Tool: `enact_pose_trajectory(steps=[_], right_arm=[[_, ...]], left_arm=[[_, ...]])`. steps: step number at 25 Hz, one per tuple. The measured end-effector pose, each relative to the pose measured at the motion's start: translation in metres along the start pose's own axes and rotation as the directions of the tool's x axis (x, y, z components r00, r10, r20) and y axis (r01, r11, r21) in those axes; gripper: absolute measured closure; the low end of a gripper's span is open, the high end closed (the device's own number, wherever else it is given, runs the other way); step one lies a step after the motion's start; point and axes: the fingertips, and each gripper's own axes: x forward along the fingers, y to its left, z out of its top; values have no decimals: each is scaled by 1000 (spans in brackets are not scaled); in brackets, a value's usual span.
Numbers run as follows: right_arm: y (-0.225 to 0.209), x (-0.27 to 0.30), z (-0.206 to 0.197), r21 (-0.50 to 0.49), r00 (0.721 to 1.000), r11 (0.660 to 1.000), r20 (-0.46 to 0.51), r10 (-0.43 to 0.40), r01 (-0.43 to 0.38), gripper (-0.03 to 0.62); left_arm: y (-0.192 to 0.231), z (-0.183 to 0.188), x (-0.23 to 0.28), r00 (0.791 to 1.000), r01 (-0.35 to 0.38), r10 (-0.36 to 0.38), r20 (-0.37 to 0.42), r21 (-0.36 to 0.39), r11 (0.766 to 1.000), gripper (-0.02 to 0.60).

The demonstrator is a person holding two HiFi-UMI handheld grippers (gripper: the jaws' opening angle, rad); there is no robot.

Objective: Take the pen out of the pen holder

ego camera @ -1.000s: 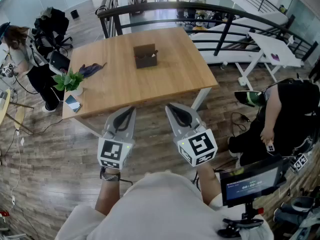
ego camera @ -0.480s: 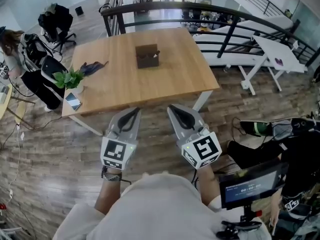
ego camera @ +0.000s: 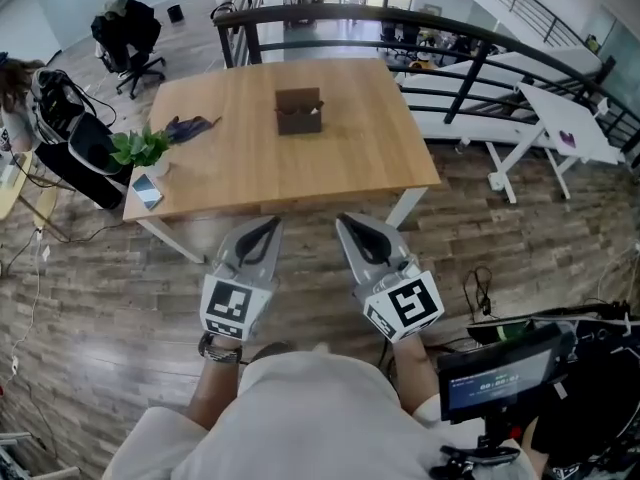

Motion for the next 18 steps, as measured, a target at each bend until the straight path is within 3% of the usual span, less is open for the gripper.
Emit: enact_pose_trajectory(steps=[7, 18], right_arm=[[-2, 1, -14, 5, 998, 999, -48, 39, -38, 592], [-29, 5, -32, 35, 997, 999, -75, 17, -14, 592]], left_arm=[[-6, -1, 1, 999, -31, 31, -20, 3, 1000, 581], [-3, -11, 30, 999, -20, 20, -28, -13, 1000, 582]])
